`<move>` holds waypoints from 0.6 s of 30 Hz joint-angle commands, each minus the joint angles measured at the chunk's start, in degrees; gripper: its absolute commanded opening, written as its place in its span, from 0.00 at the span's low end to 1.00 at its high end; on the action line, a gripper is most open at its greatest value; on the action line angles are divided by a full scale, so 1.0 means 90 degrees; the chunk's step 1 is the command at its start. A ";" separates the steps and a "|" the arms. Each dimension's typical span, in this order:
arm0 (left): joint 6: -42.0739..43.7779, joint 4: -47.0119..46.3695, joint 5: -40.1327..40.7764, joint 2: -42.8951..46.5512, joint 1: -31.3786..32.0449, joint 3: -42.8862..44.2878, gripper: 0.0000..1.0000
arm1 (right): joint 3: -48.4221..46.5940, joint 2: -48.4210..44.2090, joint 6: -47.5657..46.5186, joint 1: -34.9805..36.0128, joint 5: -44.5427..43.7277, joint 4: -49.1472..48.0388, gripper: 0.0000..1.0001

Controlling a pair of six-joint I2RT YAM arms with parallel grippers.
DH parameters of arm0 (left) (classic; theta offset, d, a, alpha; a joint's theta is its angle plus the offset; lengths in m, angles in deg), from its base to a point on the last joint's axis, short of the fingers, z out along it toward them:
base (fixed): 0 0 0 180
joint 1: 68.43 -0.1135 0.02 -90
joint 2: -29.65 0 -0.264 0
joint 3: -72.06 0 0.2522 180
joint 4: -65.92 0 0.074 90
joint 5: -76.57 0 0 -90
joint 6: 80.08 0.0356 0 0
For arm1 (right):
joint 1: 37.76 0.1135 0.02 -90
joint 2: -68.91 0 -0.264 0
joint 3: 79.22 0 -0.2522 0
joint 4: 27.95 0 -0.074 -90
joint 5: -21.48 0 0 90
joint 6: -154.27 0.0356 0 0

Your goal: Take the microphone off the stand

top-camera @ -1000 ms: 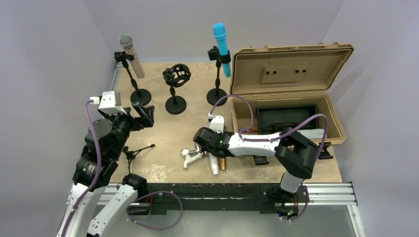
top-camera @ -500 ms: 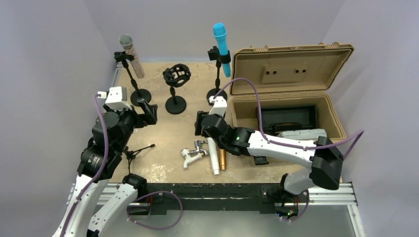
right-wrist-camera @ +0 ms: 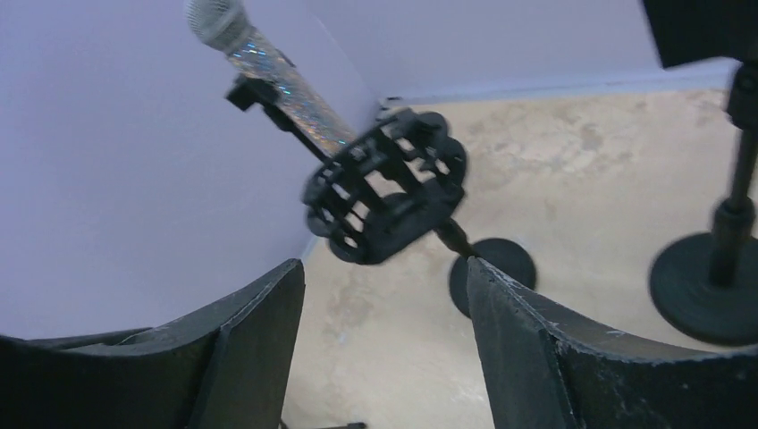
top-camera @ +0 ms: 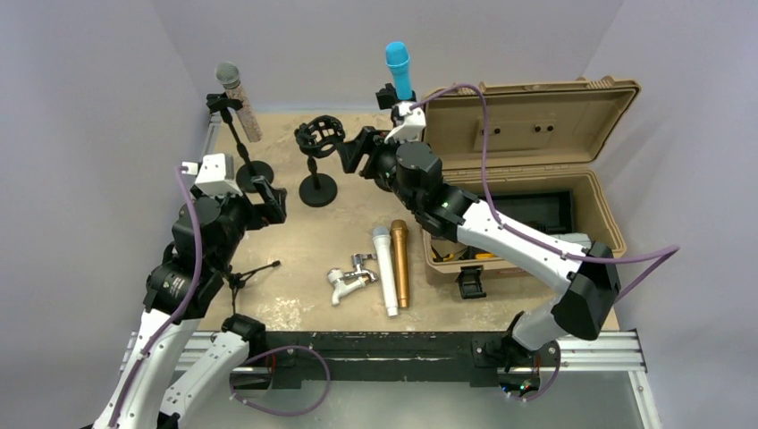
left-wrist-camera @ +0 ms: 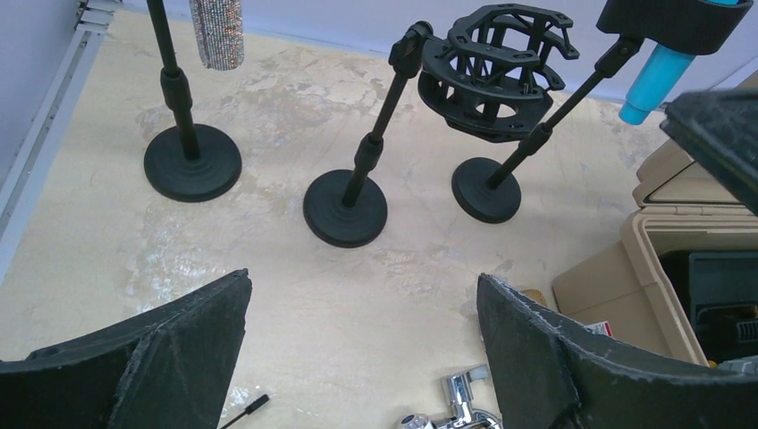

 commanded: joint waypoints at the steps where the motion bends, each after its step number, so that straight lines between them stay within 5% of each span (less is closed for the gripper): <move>1: 0.0066 -0.0063 0.0116 0.0090 -0.0036 0.0068 0.94 | -0.0831 0.0281 -0.0076 0.0015 0.0586 -0.0409 0.68; 12: 0.0076 -0.0068 0.0117 0.0195 -0.0036 0.0082 0.94 | -0.2749 0.1451 -0.0628 -0.0165 0.0966 -0.0051 0.61; 18: -0.0134 0.0070 -0.0034 -0.0384 -0.0044 0.0482 0.99 | -0.2759 0.1444 -0.1019 -0.0159 0.1258 0.0009 0.59</move>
